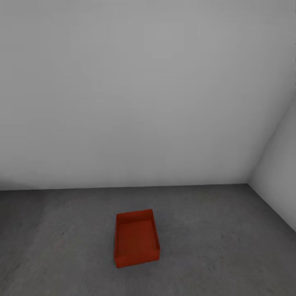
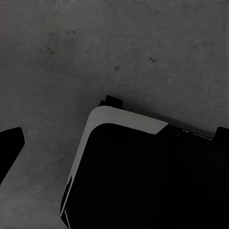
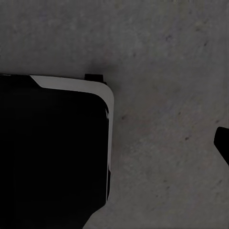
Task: Move the two storage containers from the living room to the garage. In the garage, place one container on the floor and stack the other container on top of it (either order is fine).
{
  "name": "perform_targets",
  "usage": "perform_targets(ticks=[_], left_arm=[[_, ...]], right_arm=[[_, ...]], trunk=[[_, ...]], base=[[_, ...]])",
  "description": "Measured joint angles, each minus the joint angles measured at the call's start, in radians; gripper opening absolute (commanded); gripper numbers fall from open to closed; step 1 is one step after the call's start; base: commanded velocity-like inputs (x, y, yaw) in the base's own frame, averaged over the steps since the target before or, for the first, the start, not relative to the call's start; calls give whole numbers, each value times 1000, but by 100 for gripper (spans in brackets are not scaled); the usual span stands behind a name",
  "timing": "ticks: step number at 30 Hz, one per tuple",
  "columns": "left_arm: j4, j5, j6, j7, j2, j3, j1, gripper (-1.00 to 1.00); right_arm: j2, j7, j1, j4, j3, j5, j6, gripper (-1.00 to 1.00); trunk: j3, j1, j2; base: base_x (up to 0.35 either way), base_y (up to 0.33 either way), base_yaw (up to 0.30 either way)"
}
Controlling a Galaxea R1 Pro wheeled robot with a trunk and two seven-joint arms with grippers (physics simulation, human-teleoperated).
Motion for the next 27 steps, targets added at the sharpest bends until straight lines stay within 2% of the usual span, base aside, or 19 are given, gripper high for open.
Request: perform_targets(ticks=[27], left_arm=[[-1,-3,-2,0,12,-2,0,100]], right_arm=[[1,0,0,0,0,0,-6,100]], trunk=[[43,0,0]], base=[[0,0,0]])
